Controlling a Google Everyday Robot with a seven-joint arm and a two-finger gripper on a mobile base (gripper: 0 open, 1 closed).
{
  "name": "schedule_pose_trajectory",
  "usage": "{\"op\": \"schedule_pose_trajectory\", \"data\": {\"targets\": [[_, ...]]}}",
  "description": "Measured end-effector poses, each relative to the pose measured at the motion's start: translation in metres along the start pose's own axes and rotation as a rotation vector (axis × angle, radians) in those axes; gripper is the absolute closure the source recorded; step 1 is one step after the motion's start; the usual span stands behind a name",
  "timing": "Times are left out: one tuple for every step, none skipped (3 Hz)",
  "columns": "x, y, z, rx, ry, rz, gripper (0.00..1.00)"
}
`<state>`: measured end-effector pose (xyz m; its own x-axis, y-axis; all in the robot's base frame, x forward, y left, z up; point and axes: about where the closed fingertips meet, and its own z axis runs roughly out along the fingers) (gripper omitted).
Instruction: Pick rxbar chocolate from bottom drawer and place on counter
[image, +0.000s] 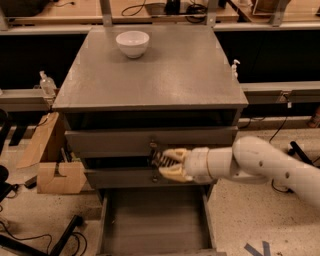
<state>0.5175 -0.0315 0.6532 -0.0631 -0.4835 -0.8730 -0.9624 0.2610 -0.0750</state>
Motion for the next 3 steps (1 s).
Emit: {"op": "schedule_pose_trajectory", "data": {"targets": [[-0.054,-0.019,-0.027,0.039,-0.023,-0.032,1.0],[-0.118,-0.038,-0.047,0.097,-0.03,-0.077,1.0],[-0.121,-0.041,-0.047,0.097,-0.029,-0.079,1.0]]}}
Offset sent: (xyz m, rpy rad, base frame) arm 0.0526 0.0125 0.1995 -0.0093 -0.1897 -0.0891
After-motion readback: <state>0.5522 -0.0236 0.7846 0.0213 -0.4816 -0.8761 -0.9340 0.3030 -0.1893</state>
